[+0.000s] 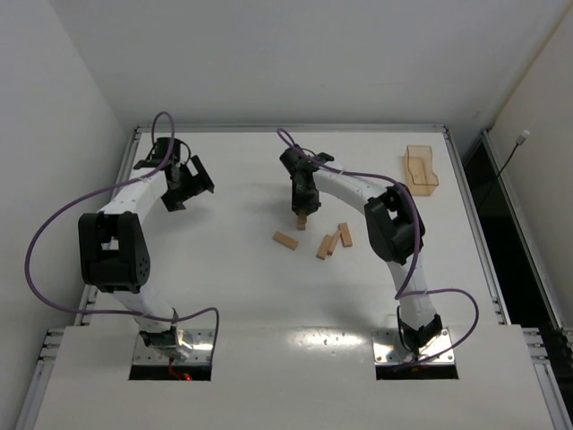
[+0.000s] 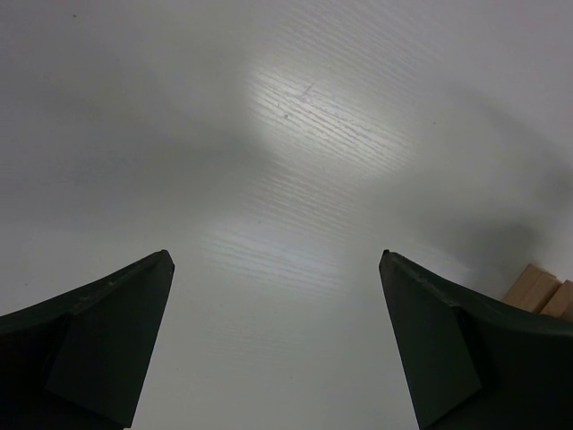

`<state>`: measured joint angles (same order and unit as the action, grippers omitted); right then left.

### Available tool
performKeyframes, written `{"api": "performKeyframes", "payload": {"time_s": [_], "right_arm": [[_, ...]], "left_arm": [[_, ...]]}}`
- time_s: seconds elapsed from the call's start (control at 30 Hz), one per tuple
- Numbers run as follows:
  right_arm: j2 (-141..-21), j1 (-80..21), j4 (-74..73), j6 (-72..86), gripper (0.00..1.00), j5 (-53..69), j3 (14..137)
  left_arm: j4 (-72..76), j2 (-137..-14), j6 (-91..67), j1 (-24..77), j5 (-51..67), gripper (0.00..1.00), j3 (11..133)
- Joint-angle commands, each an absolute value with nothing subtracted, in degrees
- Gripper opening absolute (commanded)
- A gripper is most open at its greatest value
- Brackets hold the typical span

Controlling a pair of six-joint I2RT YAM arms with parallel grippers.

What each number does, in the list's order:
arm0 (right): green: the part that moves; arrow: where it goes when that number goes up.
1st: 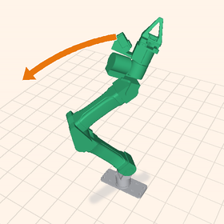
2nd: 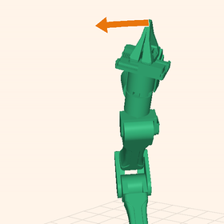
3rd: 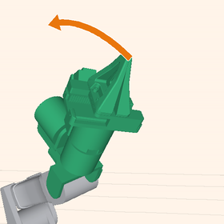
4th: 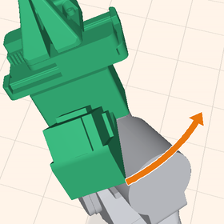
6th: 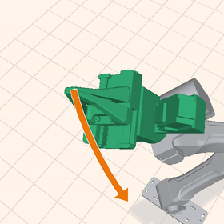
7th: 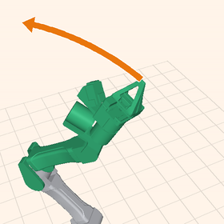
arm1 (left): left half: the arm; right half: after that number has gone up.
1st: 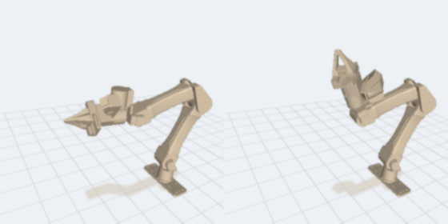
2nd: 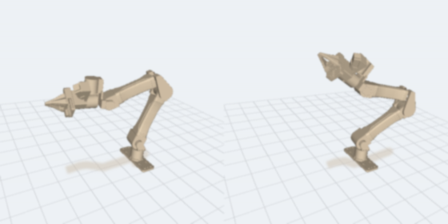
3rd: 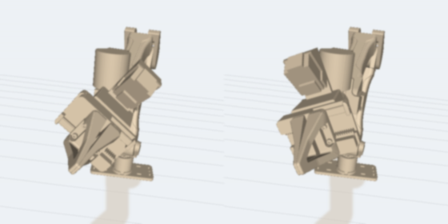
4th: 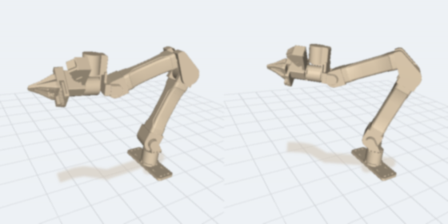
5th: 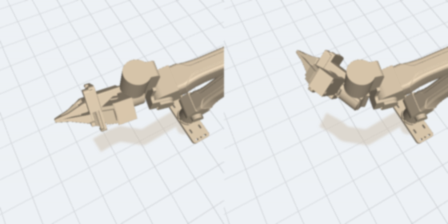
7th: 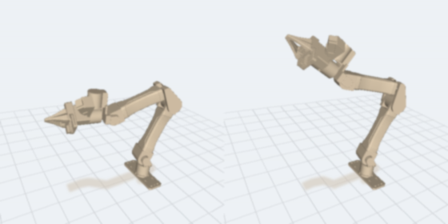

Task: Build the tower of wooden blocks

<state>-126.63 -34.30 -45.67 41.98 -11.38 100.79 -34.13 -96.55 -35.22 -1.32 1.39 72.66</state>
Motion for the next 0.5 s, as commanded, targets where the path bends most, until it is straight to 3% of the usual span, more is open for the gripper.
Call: {"api": "performKeyframes", "payload": {"time_s": [0.0, 0.17, 0.47], "right_arm": [[-127.4, -34.1, -44.8, 41.7, 0.06, -11.0, 103.3], [-127.4, -34.1, -44.8, 41.7, 0.16, -11.0, 103.3], [-127.4, -34.1, -44.8, 41.7, 0.17, -9.9, 102.7]], "left_arm": [[-33.5, -96.9, -35.8, -1.6, 2.1, 1.0, 74.7], [-33.5, -96.9, -35.8, -1.6, 2.1, 1.0, 74.7], [-33.5, -97.4, -35.8, -1.6, 2.1, 1.0, 75.2]]}}
